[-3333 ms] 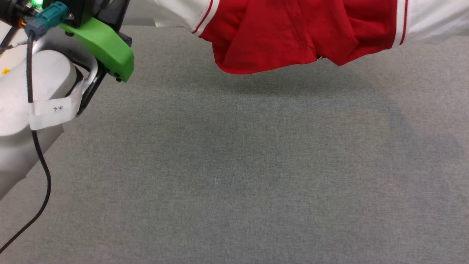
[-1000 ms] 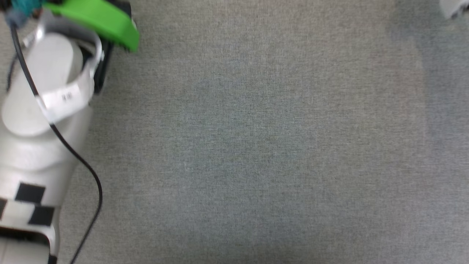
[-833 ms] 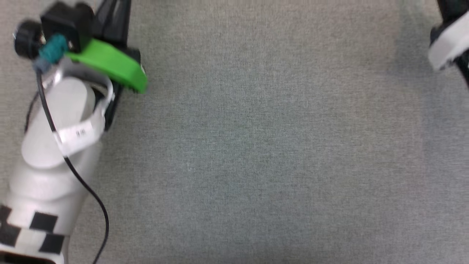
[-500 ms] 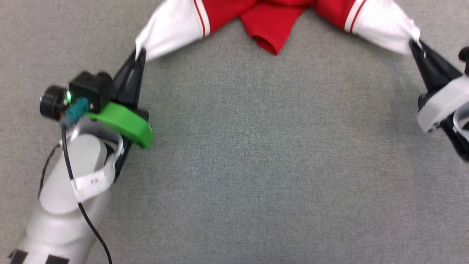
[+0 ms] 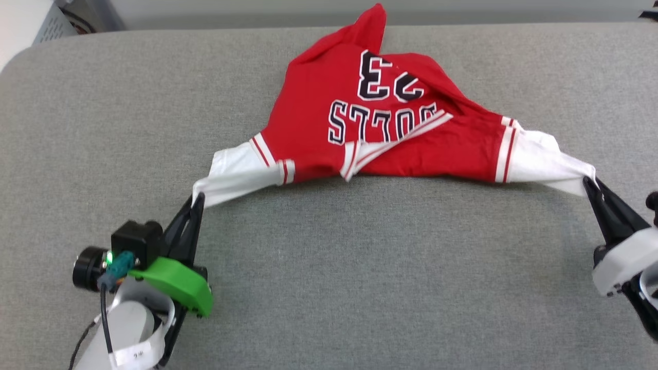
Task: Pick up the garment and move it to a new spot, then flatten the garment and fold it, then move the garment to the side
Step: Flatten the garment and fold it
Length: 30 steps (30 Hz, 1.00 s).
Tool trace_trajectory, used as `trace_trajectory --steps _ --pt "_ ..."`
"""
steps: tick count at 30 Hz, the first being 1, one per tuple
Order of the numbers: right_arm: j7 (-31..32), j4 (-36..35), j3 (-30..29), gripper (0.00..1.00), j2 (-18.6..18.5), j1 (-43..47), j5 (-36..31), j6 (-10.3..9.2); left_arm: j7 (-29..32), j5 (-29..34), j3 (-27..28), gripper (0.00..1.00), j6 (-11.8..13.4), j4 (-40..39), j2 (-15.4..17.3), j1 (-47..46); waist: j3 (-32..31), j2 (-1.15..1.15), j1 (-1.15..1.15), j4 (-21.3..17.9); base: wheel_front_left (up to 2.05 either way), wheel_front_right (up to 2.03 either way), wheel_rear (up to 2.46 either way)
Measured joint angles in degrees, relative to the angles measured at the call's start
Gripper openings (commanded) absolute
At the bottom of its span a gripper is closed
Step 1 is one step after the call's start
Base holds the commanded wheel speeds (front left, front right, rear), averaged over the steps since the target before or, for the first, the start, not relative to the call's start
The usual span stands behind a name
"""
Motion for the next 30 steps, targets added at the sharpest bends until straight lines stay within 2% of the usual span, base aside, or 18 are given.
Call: trace_trajectory --steps 10,18,25,30 --pt "0.00 -11.29 -15.08 0.00 4.75 18.62 -6.55 -0.01 0.00 1.36 4.21 0.00 0.27 -5.06 -1.24 13.06 -6.69 0.00 0.00 0.66 0.00 0.00 0.00" --pt "0.51 -20.71 -24.35 0.00 9.64 29.49 -10.81 0.00 0.00 1.79 6.64 0.00 1.23 -10.58 -1.77 20.84 -10.48 0.00 0.00 1.11 0.00 0.00 0.00" --pt "4.26 -29.87 -28.50 0.00 12.96 33.31 -13.68 -0.01 0.00 2.29 6.49 0.00 2.59 -14.58 -2.33 23.74 -11.91 0.00 0.00 1.47 0.00 0.00 0.00" --pt "5.98 -33.56 -29.51 0.00 13.50 33.14 -14.27 0.00 0.01 3.22 5.70 0.00 2.60 -16.29 -2.29 23.19 -12.40 0.00 0.00 1.85 0.00 0.00 0.00"
